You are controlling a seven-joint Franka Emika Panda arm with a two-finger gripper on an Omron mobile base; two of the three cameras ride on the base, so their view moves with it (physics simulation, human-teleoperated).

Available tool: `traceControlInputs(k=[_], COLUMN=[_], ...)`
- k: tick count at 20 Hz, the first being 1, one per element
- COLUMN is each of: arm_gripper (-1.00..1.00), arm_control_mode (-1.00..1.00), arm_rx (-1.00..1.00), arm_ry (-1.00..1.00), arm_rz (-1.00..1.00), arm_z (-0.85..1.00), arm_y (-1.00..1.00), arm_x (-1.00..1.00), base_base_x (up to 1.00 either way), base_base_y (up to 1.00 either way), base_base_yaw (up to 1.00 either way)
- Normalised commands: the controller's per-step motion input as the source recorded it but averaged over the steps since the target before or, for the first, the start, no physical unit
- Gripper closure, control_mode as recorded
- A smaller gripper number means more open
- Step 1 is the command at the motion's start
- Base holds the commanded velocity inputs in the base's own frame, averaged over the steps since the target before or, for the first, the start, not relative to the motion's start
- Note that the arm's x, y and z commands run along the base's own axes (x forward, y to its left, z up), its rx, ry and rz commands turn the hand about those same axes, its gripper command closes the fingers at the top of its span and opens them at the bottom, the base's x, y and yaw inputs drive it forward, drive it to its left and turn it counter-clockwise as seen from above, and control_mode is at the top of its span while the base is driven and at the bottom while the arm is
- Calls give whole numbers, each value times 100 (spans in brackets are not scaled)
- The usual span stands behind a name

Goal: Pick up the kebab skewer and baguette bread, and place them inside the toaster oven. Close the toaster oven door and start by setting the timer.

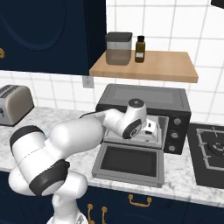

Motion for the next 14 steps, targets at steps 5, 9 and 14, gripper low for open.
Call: traceControlInputs(k=[5, 9, 14], arm_gripper=[-100, -100, -100], arm_control_mode=[-100, -100, -100], arm_rx=[0, 0, 0], arm_ry=[11, 8, -1], arm_rz=[0, 0, 0], arm_z=[-32, -4, 26], arm_y=[-8, 0, 0], arm_x=[-52, -26, -26], base_base_x=[0, 0, 0], base_base_y=[0, 0, 0], base_base_yaw=[0, 0, 0])
